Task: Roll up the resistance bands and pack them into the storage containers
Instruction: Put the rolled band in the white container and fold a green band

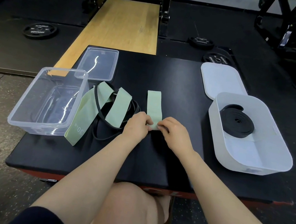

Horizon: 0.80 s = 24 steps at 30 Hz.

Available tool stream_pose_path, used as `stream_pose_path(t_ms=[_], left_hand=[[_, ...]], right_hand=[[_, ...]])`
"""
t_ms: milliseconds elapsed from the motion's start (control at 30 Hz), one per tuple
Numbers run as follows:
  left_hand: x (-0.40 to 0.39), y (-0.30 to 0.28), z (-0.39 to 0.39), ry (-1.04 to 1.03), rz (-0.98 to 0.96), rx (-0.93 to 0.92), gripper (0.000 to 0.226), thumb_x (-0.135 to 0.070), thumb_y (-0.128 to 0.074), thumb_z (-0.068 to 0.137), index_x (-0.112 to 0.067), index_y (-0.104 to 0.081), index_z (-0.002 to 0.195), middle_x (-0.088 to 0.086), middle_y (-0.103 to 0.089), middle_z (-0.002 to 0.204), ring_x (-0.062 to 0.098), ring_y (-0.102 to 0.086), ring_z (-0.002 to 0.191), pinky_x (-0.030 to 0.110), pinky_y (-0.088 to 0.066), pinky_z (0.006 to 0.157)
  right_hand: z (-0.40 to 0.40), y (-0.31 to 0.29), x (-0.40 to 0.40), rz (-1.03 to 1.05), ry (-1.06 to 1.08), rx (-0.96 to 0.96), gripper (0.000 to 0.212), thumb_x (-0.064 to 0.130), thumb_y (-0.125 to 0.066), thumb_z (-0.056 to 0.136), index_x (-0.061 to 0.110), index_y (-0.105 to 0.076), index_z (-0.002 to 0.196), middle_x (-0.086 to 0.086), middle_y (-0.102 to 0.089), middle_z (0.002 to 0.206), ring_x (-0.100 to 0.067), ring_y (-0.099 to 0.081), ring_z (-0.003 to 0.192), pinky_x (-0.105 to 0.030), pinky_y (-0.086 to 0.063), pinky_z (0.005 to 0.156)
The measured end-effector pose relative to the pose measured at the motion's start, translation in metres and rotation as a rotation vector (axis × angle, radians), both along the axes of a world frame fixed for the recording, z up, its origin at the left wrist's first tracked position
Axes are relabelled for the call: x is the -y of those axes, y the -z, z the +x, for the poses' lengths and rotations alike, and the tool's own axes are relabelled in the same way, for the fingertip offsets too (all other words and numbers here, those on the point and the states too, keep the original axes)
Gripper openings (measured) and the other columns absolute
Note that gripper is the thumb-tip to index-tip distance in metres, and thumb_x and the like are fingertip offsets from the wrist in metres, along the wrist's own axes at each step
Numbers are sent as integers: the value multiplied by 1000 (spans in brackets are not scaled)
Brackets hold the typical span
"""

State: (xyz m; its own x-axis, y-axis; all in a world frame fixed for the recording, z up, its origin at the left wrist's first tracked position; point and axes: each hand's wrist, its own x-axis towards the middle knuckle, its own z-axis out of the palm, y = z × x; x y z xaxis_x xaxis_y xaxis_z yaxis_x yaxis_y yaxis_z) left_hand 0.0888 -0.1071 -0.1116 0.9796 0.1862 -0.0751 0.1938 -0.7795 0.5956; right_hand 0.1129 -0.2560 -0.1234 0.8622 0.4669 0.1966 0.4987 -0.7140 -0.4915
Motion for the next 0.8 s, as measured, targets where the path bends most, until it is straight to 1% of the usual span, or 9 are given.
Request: stream_pose_path(t_ms=[133, 200, 267, 333, 400, 467, 600, 733, 800], left_hand=[[0, -1, 2, -23, -75, 0, 22, -10, -64, 87, -5, -66, 108, 9, -61, 113, 24, -57, 105, 30, -44, 91], [0, 0, 2, -35, -86, 0, 23, -11, -62, 88, -6, -65, 110, 9, -60, 114, 23, -57, 106, 29, -43, 91], [0, 0, 0, -30, -73, -5, 25, -12, -62, 88, -7, -64, 112, 7, -60, 113, 22, -57, 105, 28, -43, 90], [-1, 0, -3, 7, -47, -14, 31, -15, -67, 85, -9, -63, 114, 5, -58, 113, 20, -56, 104, 27, -44, 89], [0, -1, -6, 58, 21, -27, 37, -16, -70, 81, -10, -60, 116, 4, -54, 114, 20, -54, 105, 29, -43, 91], [2, -1, -9, 63, 64, -27, 35, -12, -68, 82, -10, -60, 116, 6, -54, 115, 23, -53, 106, 30, -43, 90], [3, -3, -15, 54, 70, -37, 30, -9, -66, 84, -10, -62, 113, 9, -58, 112, 26, -55, 105, 34, -44, 90], [4, -5, -28, 52, -9, -76, 29, -9, -69, 81, -11, -65, 110, 8, -62, 111, 25, -58, 102, 33, -46, 90], [5, -5, -35, 47, -44, -100, 29, -11, -70, 80, -12, -66, 109, 6, -64, 112, 22, -60, 100, 31, -47, 90]], right_hand=[[1, 1, 2, -33, -45, -4, 23, 20, -61, 91, 10, -66, 111, 1, -61, 109, -18, -57, 97, -31, -47, 77], [2, 1, 2, -57, -70, -9, 25, 17, -62, 90, 8, -63, 114, -1, -59, 113, -20, -57, 98, -34, -48, 77], [3, 0, 1, -76, -78, -4, 23, 11, -60, 90, 5, -63, 113, -5, -60, 112, -24, -57, 98, -35, -48, 79], [6, -2, -1, -89, -82, -15, 22, 9, -58, 90, 4, -64, 111, -7, -61, 112, -26, -58, 98, -34, -47, 82], [7, -5, -1, -102, -91, -35, 22, 8, -58, 90, 4, -64, 111, -6, -61, 112, -26, -58, 98, -32, -46, 84], [7, -8, 0, -127, -99, -55, 23, 8, -58, 90, 5, -64, 112, -5, -61, 112, -25, -58, 98, -30, -44, 84], [0, -14, 4, -166, -108, -106, 24, 11, -60, 90, 8, -64, 113, -4, -60, 109, -23, -57, 97, -26, -41, 85], [-11, -19, 9, -178, -113, -179, 25, 14, -62, 89, 11, -64, 114, -2, -60, 108, -20, -56, 96, -26, -42, 86], [-16, -21, 12, -177, -123, -205, 25, 15, -64, 88, 12, -65, 113, -1, -61, 107, -18, -56, 91, -25, -43, 85]])
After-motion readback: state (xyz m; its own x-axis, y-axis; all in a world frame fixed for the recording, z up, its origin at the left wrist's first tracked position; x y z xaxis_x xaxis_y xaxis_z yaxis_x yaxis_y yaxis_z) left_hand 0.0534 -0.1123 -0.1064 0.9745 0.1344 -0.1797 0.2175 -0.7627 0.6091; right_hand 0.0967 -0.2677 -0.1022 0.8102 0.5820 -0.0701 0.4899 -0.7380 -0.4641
